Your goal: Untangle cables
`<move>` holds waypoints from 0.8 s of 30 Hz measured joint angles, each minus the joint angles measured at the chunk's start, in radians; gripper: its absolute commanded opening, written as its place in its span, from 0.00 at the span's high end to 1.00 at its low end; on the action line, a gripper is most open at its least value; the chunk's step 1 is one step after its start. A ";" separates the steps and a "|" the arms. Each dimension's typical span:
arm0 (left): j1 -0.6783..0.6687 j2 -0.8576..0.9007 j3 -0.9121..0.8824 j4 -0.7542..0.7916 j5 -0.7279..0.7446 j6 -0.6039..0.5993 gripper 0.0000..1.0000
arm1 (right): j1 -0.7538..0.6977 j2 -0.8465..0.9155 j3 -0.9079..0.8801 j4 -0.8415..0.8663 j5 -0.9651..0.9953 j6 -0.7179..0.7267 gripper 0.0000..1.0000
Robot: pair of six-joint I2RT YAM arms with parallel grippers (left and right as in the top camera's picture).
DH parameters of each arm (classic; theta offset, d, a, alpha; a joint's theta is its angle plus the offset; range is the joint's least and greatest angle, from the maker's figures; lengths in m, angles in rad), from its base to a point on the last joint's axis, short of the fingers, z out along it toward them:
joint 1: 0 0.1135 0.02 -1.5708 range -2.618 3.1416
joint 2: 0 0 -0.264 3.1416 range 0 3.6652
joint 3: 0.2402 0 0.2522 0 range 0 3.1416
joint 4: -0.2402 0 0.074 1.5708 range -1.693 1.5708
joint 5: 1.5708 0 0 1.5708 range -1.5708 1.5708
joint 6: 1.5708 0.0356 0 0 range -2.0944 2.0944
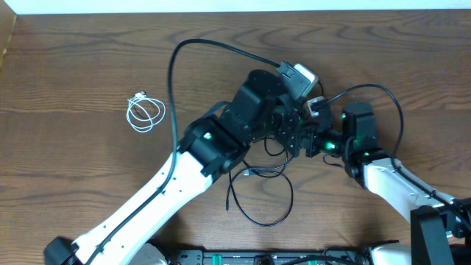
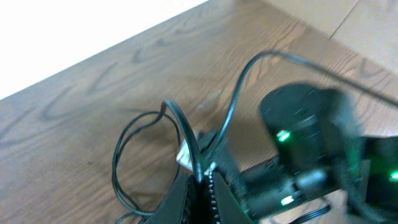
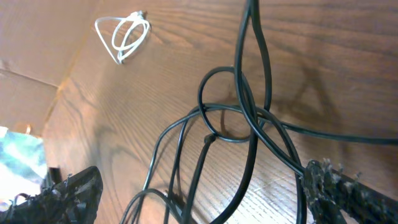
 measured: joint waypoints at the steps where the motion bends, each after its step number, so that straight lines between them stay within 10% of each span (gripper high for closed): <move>1: 0.000 -0.016 0.000 0.002 0.002 -0.001 0.93 | 0.011 0.000 0.000 0.000 0.016 0.000 0.01; 24: 0.000 -0.437 -0.002 0.073 -0.009 0.000 0.93 | 0.134 0.084 0.000 -0.064 0.649 0.259 0.01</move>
